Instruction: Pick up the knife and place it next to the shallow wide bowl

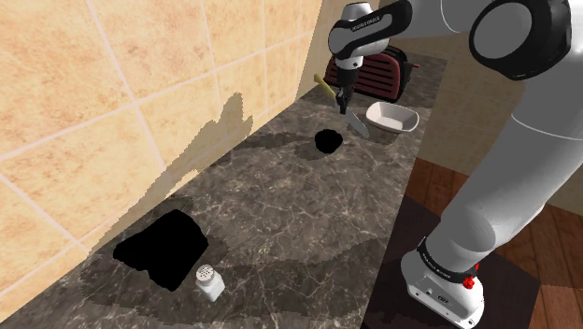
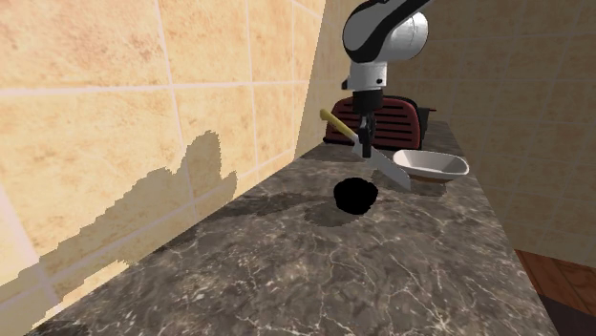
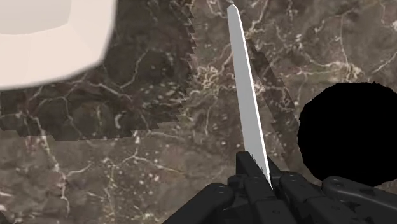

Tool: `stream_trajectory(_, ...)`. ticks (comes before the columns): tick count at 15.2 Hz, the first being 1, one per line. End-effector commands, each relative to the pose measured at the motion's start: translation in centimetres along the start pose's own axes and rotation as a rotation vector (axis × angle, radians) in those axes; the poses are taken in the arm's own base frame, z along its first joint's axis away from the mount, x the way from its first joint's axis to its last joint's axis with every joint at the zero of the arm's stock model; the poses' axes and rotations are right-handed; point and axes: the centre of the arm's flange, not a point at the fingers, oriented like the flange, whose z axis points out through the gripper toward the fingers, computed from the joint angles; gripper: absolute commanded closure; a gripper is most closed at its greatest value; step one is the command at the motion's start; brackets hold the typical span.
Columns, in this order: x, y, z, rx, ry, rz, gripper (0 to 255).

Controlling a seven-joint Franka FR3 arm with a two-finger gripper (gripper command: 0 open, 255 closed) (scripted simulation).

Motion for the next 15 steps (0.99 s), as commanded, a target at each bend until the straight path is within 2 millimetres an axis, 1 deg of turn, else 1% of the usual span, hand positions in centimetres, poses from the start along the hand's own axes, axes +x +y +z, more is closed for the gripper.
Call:
stream_trajectory(1, 0.1, -0.1, 1.1, 0.000, 0.000, 0.000, 255)
stream_trajectory(13, 0.7, 0.2, 7.4, 0.000, 0.000, 0.000, 255)
stream_trajectory(15, 0.7, 0.2, 7.5, 0.000, 0.000, 0.000, 255)
